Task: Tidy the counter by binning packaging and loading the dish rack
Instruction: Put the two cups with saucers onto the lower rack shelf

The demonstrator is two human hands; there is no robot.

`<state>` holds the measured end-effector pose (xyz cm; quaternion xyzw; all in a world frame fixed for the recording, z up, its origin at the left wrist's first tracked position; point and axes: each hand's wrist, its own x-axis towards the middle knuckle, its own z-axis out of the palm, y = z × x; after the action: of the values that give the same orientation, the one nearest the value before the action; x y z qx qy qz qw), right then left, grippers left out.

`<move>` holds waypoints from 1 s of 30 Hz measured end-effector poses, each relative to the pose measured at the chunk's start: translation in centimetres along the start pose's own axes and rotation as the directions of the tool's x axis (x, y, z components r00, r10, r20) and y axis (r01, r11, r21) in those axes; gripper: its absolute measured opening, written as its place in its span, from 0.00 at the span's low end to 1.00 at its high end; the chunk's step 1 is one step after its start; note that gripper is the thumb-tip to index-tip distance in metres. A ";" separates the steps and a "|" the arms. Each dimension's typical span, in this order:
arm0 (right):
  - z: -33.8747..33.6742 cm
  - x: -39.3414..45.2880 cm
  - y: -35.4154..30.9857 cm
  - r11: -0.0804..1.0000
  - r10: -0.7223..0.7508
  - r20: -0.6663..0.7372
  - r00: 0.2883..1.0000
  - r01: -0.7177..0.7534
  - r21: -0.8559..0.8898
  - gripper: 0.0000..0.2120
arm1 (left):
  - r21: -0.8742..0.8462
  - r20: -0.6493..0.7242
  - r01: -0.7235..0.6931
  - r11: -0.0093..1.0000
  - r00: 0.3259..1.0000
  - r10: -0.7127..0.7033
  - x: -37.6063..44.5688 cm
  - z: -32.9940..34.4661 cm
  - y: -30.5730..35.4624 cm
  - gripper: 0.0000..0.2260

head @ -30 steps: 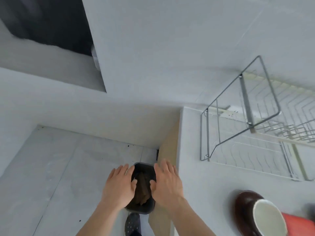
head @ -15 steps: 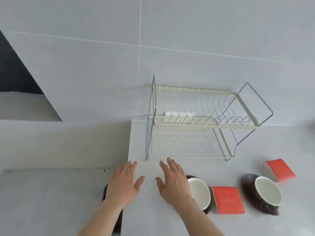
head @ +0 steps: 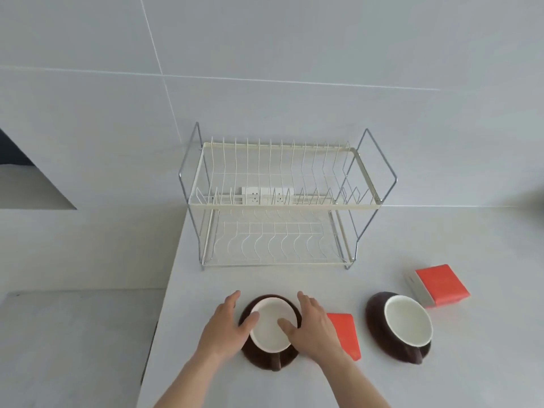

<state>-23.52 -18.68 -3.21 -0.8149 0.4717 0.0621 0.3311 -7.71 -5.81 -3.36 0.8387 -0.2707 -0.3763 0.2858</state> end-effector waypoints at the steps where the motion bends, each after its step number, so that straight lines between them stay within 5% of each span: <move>1: 0.0 0.2 0.3 0.998 -0.025 0.000 1.000 0.025 -0.053 0.40 | -0.029 0.011 0.042 0.999 0.999 -0.042 -0.1 0.5 0.1 0.36; 6: 0.3 0.8 1.5 0.959 -0.052 0.045 0.998 0.062 -0.277 0.35 | -0.044 0.018 0.183 0.982 0.983 -0.182 -0.8 2.3 0.1 0.34; 13: 0.7 1.6 1.4 0.931 -0.044 0.094 0.995 0.075 -0.358 0.27 | -0.097 0.010 0.250 0.964 0.968 -0.250 -1.1 2.3 -0.1 0.33; 23: 0.2 1.9 0.4 0.981 -0.005 0.094 0.996 0.023 -0.195 0.19 | -0.214 0.002 0.227 0.950 0.973 -0.232 -1.5 1.2 -0.1 0.08; 30: -1.5 3.1 -1.7 0.998 0.014 0.019 1.000 -0.015 0.056 0.23 | -0.339 -0.052 0.153 0.928 0.982 -0.181 -0.2 -1.7 1.6 0.13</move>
<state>-20.76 -21.28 -2.51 -0.8012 0.4761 0.0587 0.3578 -6.84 -6.32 -1.22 0.8129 -0.1189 -0.4050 0.4013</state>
